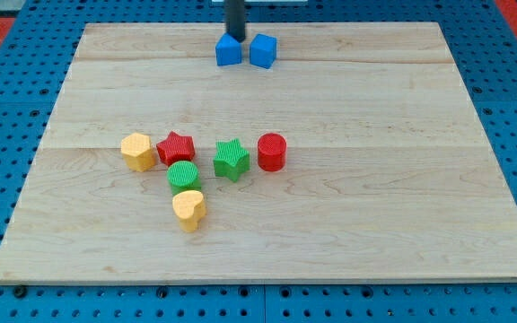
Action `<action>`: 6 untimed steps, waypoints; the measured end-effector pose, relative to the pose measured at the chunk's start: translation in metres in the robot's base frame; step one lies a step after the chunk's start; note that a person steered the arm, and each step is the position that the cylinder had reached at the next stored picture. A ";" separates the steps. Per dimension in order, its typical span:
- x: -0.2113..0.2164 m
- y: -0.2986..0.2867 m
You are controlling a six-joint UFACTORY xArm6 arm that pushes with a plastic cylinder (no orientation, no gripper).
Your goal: Point your arm at the green star
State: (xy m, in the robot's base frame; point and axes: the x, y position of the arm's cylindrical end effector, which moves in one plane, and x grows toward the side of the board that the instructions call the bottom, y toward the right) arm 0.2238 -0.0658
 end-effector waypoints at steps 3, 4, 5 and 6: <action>0.022 -0.066; 0.039 -0.054; 0.039 -0.041; 0.067 -0.013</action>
